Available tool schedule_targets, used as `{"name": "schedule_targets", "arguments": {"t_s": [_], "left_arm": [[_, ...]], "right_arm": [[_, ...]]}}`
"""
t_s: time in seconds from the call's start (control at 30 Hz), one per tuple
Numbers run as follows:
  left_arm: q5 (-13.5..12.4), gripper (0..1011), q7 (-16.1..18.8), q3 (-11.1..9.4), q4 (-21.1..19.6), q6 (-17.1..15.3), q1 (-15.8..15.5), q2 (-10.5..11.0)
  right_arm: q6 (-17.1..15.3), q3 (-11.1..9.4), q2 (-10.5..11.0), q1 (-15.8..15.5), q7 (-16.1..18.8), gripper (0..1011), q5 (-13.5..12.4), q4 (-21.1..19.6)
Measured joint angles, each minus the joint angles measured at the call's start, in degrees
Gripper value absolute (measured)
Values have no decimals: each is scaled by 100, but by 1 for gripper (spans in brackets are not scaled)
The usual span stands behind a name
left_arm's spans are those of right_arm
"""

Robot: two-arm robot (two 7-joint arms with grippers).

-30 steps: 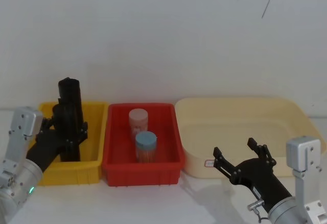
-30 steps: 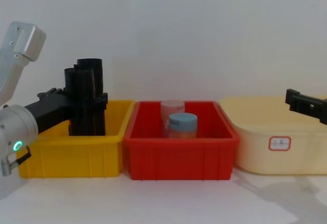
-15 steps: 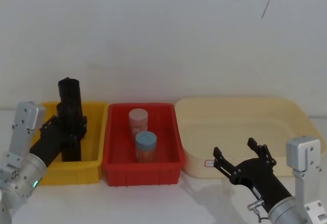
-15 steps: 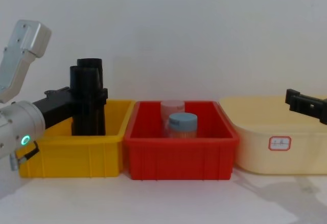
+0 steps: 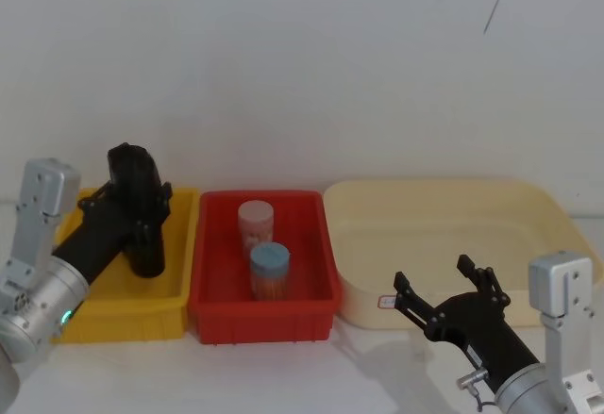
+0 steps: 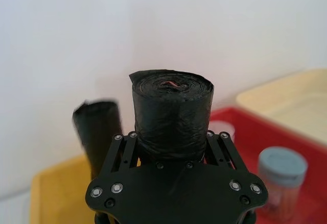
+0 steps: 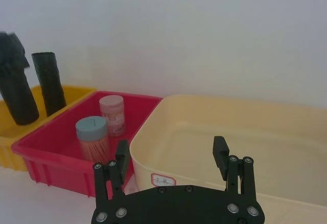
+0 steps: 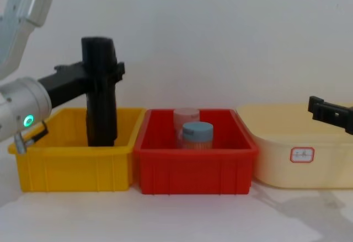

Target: Pick up the garbage bag with the one hand and transfer it to the other hand.

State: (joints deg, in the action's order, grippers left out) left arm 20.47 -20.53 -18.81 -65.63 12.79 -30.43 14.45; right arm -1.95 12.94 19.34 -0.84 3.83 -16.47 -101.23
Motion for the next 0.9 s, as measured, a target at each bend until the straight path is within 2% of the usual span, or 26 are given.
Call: {"name": "schedule_targets", "arguments": {"t_s": [0.23,0.43,0.9], "left_arm": [[156,504,-319,17,-318,38,-5,28],[414,504,-756,-8,-538,72,-84,17],[1019,504,-1716,-205,-492,77,-388,-151]], "right_arm": [[0,0,0,0,0,1002,0,0],[0,0,0,0,0,1001,0,0],[0,0,0,0,0,1001,0,0]]}}
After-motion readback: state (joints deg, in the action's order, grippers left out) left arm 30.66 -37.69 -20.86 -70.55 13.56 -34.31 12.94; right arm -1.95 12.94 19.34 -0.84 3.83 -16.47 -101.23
